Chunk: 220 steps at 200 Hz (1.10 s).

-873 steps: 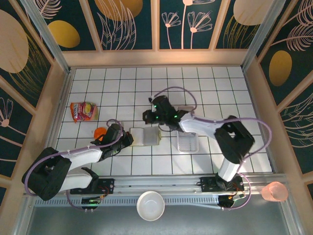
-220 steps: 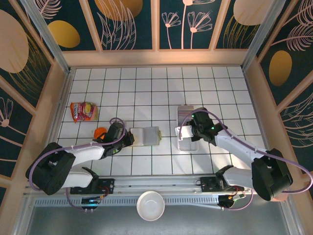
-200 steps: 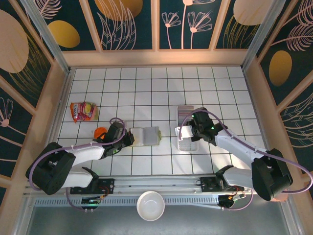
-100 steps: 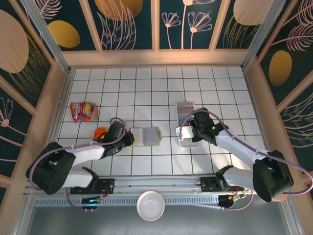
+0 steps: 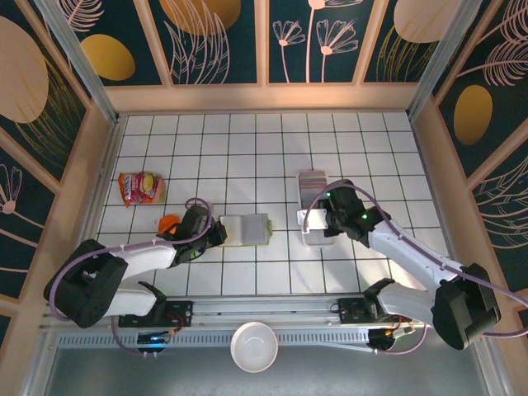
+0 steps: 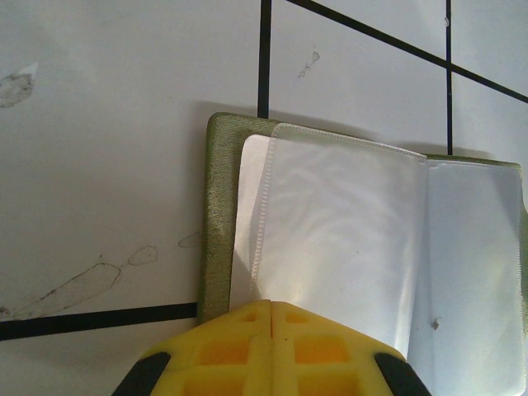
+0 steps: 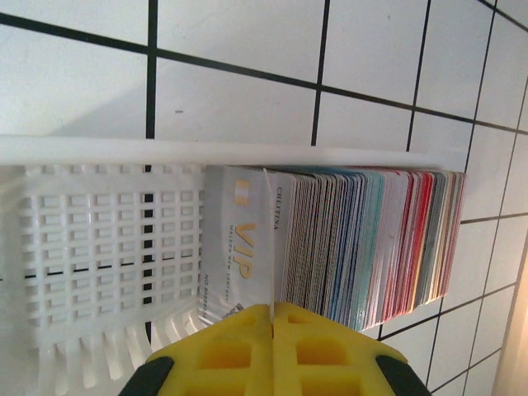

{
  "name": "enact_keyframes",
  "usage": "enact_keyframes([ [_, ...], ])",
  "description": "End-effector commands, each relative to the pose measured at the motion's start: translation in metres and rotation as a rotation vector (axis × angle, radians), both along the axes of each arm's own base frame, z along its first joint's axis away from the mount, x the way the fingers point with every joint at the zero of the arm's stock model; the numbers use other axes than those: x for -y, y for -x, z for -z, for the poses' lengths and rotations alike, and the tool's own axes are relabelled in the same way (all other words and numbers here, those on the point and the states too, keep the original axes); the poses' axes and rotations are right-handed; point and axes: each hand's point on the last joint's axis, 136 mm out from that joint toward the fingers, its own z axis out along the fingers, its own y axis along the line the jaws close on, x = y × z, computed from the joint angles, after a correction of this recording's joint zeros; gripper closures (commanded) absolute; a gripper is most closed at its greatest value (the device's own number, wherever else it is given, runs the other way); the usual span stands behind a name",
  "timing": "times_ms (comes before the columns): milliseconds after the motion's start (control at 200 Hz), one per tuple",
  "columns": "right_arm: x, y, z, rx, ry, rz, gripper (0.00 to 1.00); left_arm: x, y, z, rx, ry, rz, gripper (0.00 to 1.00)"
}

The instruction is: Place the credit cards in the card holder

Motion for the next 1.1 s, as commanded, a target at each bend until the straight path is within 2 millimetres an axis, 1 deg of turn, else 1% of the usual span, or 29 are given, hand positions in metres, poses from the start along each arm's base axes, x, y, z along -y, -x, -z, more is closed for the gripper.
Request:
enact_keyframes([
  [0, 0.0, 0.002, -0.008, 0.001, -0.019, 0.022, 1.0, 0.001, 0.002, 0.002, -0.02, -0.009, 0.017, 1.0],
  [90, -0.004, 0.003, -0.014, 0.0, -0.047, 0.023, 1.0, 0.001, 0.002, 0.003, -0.022, -0.012, 0.017, 1.0],
  [130, -0.009, 0.002, -0.023, 0.013, -0.083, 0.027, 1.0, 0.001, 0.002, 0.003, -0.022, -0.012, 0.018, 1.0],
  [185, -0.02, 0.001, -0.041, 0.033, -0.163, 0.036, 1.0, 0.001, 0.001, 0.003, -0.022, -0.013, 0.016, 1.0],
  [225, -0.032, -0.003, -0.062, 0.062, -0.255, 0.059, 1.0, 0.0, 0.001, 0.003, -0.02, -0.015, 0.014, 1.0],
  [290, -0.048, -0.013, -0.101, 0.09, -0.444, 0.154, 1.0, -0.001, 0.001, 0.004, -0.022, -0.018, 0.008, 1.0],
  [340, -0.06, -0.015, -0.128, 0.049, -0.6, 0.229, 1.0, -0.001, 0.001, 0.004, -0.025, -0.018, 0.008, 1.0],
  [395, -0.075, -0.015, -0.151, -0.032, -0.774, 0.311, 1.0, -0.001, 0.002, 0.005, -0.028, -0.019, 0.008, 1.0],
  [460, -0.089, -0.018, -0.168, -0.125, -0.943, 0.431, 1.0, -0.001, 0.002, 0.005, -0.03, -0.02, 0.008, 1.0],
  [530, -0.098, -0.029, -0.173, -0.246, -1.114, 0.65, 1.0, -0.001, 0.002, 0.005, -0.033, -0.02, 0.005, 1.0],
  [606, -0.114, -0.036, -0.164, -0.462, -1.252, 0.84, 1.0, -0.001, 0.004, 0.006, -0.04, -0.021, 0.007, 1.0],
  [681, -0.125, -0.044, -0.136, -0.668, -1.372, 1.076, 1.0, -0.002, 0.004, 0.006, -0.04, -0.021, 0.005, 1.0],
  [741, -0.149, -0.034, -0.114, -0.853, -1.429, 1.127, 1.0, -0.001, 0.004, 0.006, -0.042, -0.018, 0.008, 1.0],
  [796, -0.163, -0.029, -0.097, -0.901, -1.446, 1.16, 1.0, 0.0, 0.003, 0.005, -0.043, -0.015, 0.012, 1.0],
  [826, -0.171, -0.026, -0.084, -0.913, -1.428, 1.188, 1.0, 0.001, 0.003, 0.005, -0.045, -0.017, 0.013, 1.0],
  [886, -0.177, -0.025, -0.06, -0.907, -1.374, 1.262, 1.0, 0.0, 0.003, 0.005, -0.046, -0.02, 0.015, 1.0],
  [941, -0.183, -0.023, -0.042, -0.926, -1.34, 1.305, 1.0, 0.0, 0.004, 0.004, -0.045, -0.02, 0.015, 1.0],
  [981, -0.188, -0.021, -0.033, -0.948, -1.333, 1.313, 1.0, -0.001, 0.004, 0.004, -0.044, -0.022, 0.014, 1.0],
  [1006, -0.194, -0.016, -0.029, -0.988, -1.312, 1.303, 1.0, 0.0, 0.004, 0.003, -0.044, -0.022, 0.014, 1.0],
  [1096, -0.197, -0.013, -0.009, -0.972, -1.25, 1.355, 1.0, -0.001, 0.005, 0.003, -0.044, -0.022, 0.012, 1.0],
])
